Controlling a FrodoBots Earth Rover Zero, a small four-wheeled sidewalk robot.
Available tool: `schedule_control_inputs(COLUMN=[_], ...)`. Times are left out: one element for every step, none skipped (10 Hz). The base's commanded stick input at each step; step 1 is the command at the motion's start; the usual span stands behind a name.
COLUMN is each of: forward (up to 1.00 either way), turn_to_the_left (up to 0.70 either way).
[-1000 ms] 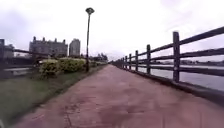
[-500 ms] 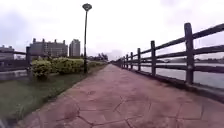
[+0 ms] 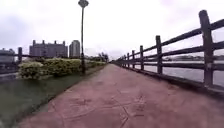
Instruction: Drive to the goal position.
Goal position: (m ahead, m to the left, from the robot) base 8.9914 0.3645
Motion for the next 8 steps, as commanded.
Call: schedule_control_inputs(forward=[1.0,1.0,1.0,1.0,1.0,1.0,1.0,1.0], turn_to_the_left=[0.0,0.0,0.0,0.0,0.0,0.36,0.3,0.03])
